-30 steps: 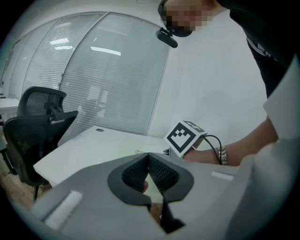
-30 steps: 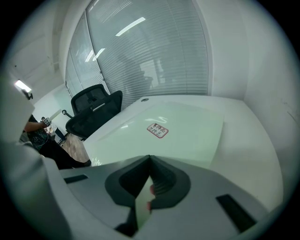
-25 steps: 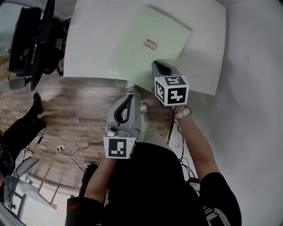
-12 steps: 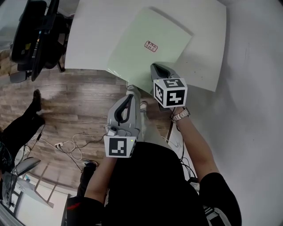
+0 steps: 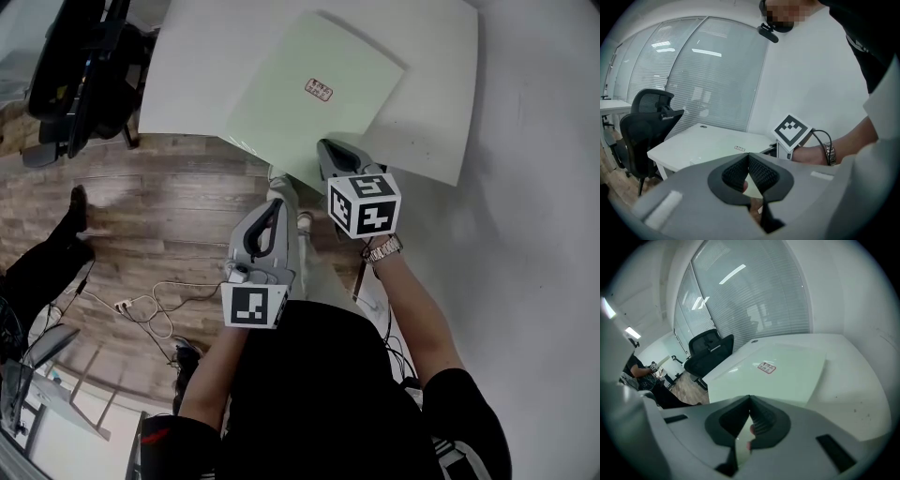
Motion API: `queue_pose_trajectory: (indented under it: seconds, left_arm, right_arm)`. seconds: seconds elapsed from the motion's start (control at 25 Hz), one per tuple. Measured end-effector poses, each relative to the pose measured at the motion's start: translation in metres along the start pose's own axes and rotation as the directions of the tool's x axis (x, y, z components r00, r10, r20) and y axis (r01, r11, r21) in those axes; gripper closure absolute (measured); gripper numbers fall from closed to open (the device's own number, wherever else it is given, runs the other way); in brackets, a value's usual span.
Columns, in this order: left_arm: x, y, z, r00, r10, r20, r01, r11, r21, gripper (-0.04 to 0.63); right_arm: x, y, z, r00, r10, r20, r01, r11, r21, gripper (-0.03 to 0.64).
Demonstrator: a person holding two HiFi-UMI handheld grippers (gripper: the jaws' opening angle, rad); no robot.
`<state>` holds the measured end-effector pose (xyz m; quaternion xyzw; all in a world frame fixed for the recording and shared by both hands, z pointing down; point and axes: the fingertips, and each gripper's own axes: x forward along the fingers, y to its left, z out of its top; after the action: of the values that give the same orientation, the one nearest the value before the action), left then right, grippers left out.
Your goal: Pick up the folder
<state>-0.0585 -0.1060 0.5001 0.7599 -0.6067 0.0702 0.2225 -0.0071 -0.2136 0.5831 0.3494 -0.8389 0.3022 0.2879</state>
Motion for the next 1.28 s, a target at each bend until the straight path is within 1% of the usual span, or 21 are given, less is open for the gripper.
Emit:
queue_pose_trajectory:
  seconds: [0.08,0.2,0.28,0.32,0.36,0.4,0.48,0.56,0.64,0.72,0.76,0.88,0.92,0.96,1.12,1.16,1.24,1.28]
  left_arm:
    - [0.001,0.001,-0.008,1.0,-0.01,0.023,0.011,1.0,-0.011,0.591]
    - [0.006,-0.001,-0.027,0.999,-0.04,0.017,0.041,0.995,-0.087,0.591]
    - [0.01,-0.002,-0.041,0.998,-0.058,0.002,0.057,0.984,-0.169,0.591]
    - [0.012,-0.003,-0.048,0.997,-0.075,-0.007,0.072,0.972,-0.222,0.589]
    - [0.014,-0.005,-0.056,0.995,-0.099,-0.016,0.091,0.955,-0.283,0.586]
    - [0.017,-0.007,-0.063,0.992,-0.125,-0.026,0.109,0.931,-0.349,0.583]
    - [0.023,-0.01,-0.076,0.986,-0.165,-0.036,0.128,0.869,-0.477,0.521]
    - [0.028,-0.01,-0.085,0.983,-0.181,-0.021,0.133,0.791,-0.598,0.462]
    - [0.032,-0.008,-0.092,0.983,-0.183,0.004,0.135,0.709,-0.692,0.407]
    - [0.037,-0.005,-0.097,0.984,-0.177,0.03,0.137,0.632,-0.763,0.367]
    - [0.04,-0.003,-0.099,0.984,-0.173,0.047,0.141,0.587,-0.797,0.352]
    - [0.05,0.0,-0.102,0.98,-0.172,0.102,0.169,0.437,-0.883,0.319]
    - [0.053,0.0,-0.102,0.977,-0.176,0.119,0.181,0.395,-0.9,0.312]
    - [0.056,0.001,-0.103,0.975,-0.179,0.133,0.191,0.364,-0.912,0.307]
    - [0.067,0.006,-0.106,0.968,-0.182,0.171,0.218,0.286,-0.933,0.293]
    - [0.071,0.007,-0.107,0.967,-0.181,0.179,0.224,0.269,-0.937,0.287]
    - [0.08,0.008,-0.108,0.964,-0.182,0.194,0.235,0.242,-0.941,0.278]
    - [0.084,0.008,-0.108,0.962,-0.185,0.2,0.241,0.237,-0.941,0.275]
  right_arm:
    - [-0.012,0.004,0.004,0.999,0.007,0.042,-0.006,1.0,-0.001,0.618]
    - [-0.033,0.012,0.015,0.994,0.021,0.104,-0.019,1.0,-0.012,0.618]
    - [-0.048,0.018,0.021,0.99,0.03,0.14,-0.026,0.999,-0.027,0.618]
    - [-0.056,0.021,0.023,0.987,0.033,0.155,-0.029,0.999,-0.034,0.618]
    - [-0.064,0.024,0.025,0.985,0.035,0.168,-0.029,0.999,-0.039,0.618]
    - [-0.071,0.026,0.027,0.983,0.036,0.179,-0.029,0.999,-0.044,0.618]
    - [-0.085,0.031,0.029,0.98,0.04,0.197,-0.031,0.998,-0.046,0.618]
    - [-0.097,0.037,0.029,0.976,0.051,0.21,-0.041,0.998,-0.05,0.618]
    - [-0.106,0.042,0.029,0.975,0.061,0.215,-0.049,0.997,-0.059,0.618]
    - [-0.113,0.044,0.027,0.974,0.066,0.216,-0.053,0.996,-0.066,0.618]
    - [-0.116,0.044,0.026,0.974,0.069,0.216,-0.055,0.996,-0.068,0.618]
    - [-0.121,0.046,0.024,0.975,0.073,0.211,-0.06,0.996,-0.071,0.618]
    - [-0.122,0.047,0.022,0.975,0.074,0.209,-0.06,0.996,-0.072,0.618]
    - [-0.124,0.048,0.021,0.975,0.074,0.208,-0.06,0.996,-0.073,0.618]
    - [-0.132,0.049,0.018,0.976,0.07,0.204,-0.056,0.996,-0.075,0.618]
    - [-0.133,0.048,0.018,0.977,0.068,0.202,-0.054,0.996,-0.073,0.618]
    - [-0.135,0.046,0.017,0.978,0.063,0.197,-0.05,0.996,-0.068,0.618]
    - [-0.136,0.045,0.017,0.979,0.061,0.195,-0.049,0.997,-0.066,0.618]
